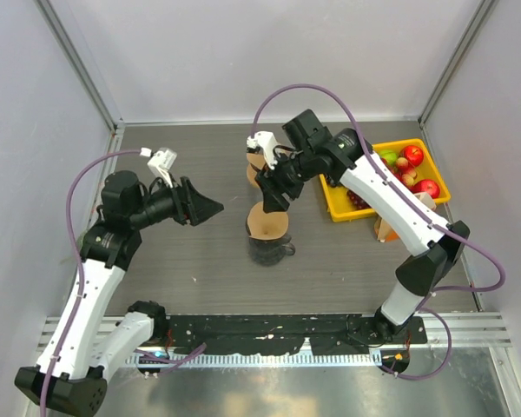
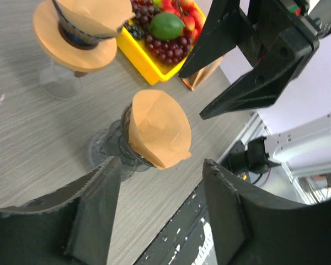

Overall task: Place the coffee filter in the dripper
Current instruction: Place the coffee filter in the coffee dripper.

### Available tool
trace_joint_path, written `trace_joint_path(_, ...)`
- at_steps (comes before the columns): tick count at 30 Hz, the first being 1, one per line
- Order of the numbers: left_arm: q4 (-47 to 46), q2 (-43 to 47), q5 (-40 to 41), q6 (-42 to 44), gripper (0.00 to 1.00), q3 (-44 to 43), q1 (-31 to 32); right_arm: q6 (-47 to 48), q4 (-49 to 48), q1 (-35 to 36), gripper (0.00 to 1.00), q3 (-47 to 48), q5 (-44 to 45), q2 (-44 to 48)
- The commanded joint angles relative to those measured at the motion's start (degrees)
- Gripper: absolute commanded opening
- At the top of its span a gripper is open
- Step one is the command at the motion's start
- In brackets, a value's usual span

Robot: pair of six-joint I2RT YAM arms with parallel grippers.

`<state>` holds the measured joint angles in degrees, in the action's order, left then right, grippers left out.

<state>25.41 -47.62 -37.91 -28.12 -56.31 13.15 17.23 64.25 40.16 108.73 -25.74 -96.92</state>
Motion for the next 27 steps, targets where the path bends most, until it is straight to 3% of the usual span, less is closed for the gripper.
trace_joint_path(1, 0.2, -4.8, -5.6, 2.9, 0.58, -1.0, 2.9, -1.3, 0.3, -3.8, 0.63, -4.3, -5.6, 3.1)
trace_joint_path(4, -0.1, -8.9, -7.4, 2.5, 0.45, -1.8, 5.8, -1.9, -0.2, -7.0, 0.60, -7.5, -9.8, 3.1)
trace_joint_path(10, -4.3, -14.4, -9.9, -0.4, 0.33, -1.8, 10.8, -2.8, -3.4, -7.8, 0.52, -11.9, -11.7, 4.0)
trace_joint_path(27, -10.6, -23.8, -8.8, -4.0, 0.23, -0.3, 11.9, -2.2, -4.4, -7.8, 0.47, -14.2, -11.8, 1.6)
